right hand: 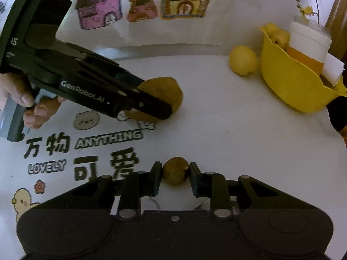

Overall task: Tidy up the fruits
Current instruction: 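Carry the mango and small brown fruit over the metal tray with both tools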

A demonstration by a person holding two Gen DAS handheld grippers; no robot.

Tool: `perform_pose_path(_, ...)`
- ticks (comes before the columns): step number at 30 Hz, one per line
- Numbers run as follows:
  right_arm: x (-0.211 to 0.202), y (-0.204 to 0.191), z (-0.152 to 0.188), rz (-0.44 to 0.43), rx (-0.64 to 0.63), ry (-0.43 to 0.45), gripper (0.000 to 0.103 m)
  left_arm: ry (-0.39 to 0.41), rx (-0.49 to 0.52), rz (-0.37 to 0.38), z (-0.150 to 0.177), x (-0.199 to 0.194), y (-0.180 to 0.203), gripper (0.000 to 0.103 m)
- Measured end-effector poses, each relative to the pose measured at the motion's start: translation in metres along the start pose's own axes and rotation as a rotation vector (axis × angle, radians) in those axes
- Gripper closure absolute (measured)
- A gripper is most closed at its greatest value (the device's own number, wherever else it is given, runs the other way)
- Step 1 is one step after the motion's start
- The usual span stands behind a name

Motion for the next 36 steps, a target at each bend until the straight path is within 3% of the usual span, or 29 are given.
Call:
perform_pose_path(6,-0.023,-0.015,0.01,0.012,0.069,0.072,0.074,0.035,-0.057,0.017,0.027,-0.032,0.003,0.048)
perform_pose_path(10,-0.047,-0.028,0.02,0.024,0.109,0.124,0.074,0.076,-0.042,0.032,0.047,-0.05,0.011,0.048)
perform_pose_path(19,-0.101,-0.044,0.049,0.047,0.199,0.212,0.074,0.153,-0.086,0.119,0.075,-0.076,0.034,0.048)
perform_pose_path(28,-0.148,-0.034,0.097,0.13,0.289,0.232,0.074,0.177,-0.073,0.241,0.074,-0.07,0.08,0.048)
perform_pose_path(36,-0.18,-0.019,0.158,0.239,0.374,0.192,0.074,0.151,-0.031,0.321,0.071,-0.051,0.124,0.048)
Point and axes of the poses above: each gripper's, at about its wrist camera, not at the fingertips, and x roughly the way its jaws point, y to its right, z to its underside, the point moved 1 cm from there along x, roughly the way its jaws point, and after that the axes turned 15 degrees about z, right-handed, at the moved point
